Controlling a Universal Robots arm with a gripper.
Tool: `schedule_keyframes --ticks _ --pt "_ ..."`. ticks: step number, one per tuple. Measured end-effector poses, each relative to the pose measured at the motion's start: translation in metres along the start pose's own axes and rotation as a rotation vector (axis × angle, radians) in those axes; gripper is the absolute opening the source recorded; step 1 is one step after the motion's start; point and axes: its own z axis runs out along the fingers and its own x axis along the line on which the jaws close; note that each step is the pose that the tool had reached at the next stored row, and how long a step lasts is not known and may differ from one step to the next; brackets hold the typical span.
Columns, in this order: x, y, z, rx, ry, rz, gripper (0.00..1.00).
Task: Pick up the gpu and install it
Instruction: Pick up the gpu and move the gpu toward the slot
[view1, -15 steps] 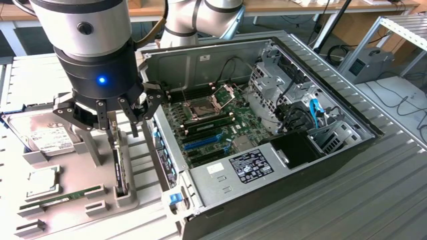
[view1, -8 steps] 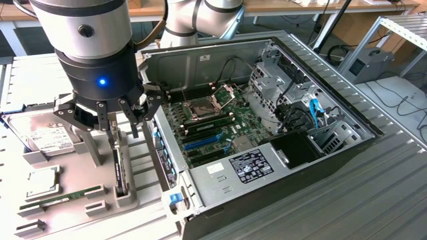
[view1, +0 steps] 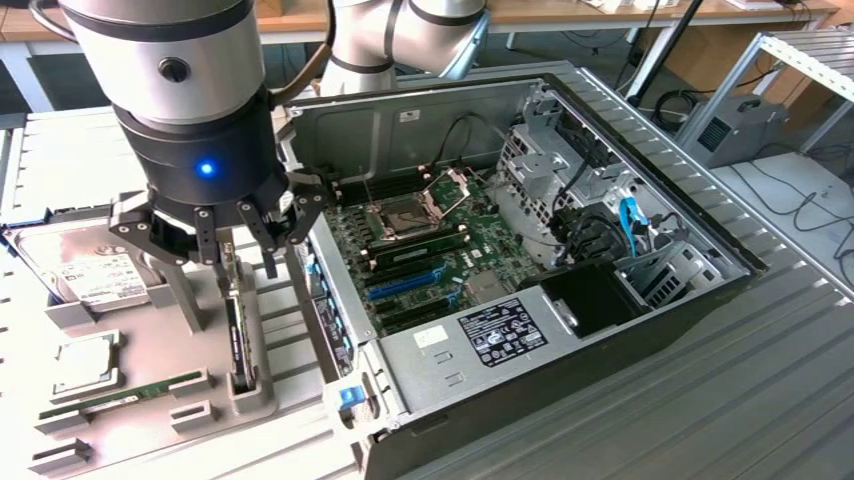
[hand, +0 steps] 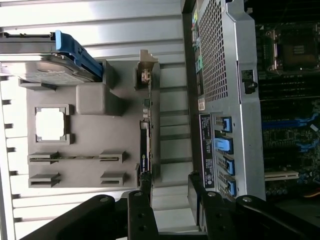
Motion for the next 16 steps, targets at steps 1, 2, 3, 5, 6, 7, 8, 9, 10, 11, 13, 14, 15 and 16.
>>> schedule_keyframes --ticks 1,2,3,5,6,7,8,9,10,11,13,14,15,16 --pt "0.0 0.0 0.0004 0.0 0.0 0.0 0.42" --pt "0.0 0.0 0.0008 0.0 -0.0001 0.0 0.42" --pt "0.0 -0.0001 0.0012 -0.0001 -0.0001 0.0 0.42" --pt "0.0001 -0.0001 0.0019 0.0 -0.0001 0.0 0.42" --pt "0.0001 -0.0001 0.0023 0.0 -0.0001 0.0 0.42" --pt "0.0001 -0.0001 0.0027 0.0 -0.0001 0.0 0.42" --pt "0.0001 -0.0001 0.0032 -0.0001 -0.0001 0.0 0.42" --pt "0.0001 -0.0002 0.0036 0.0 -0.0001 0.0 0.42" --pt "0.0001 -0.0002 0.0043 -0.0001 -0.0001 0.0 0.42" --pt "0.0001 -0.0002 0.005 0.0 -0.0001 0.0 0.42" --pt "0.0002 -0.0003 0.0063 0.0 0.0 0.0 0.42" --pt "0.0002 -0.0003 0.0067 0.0 0.0 0.0 0.42" --pt "0.0002 -0.0003 0.0072 0.0 0.0 0.0 0.42" --pt "0.0002 -0.0003 0.0076 0.0 0.0 0.0 0.42"
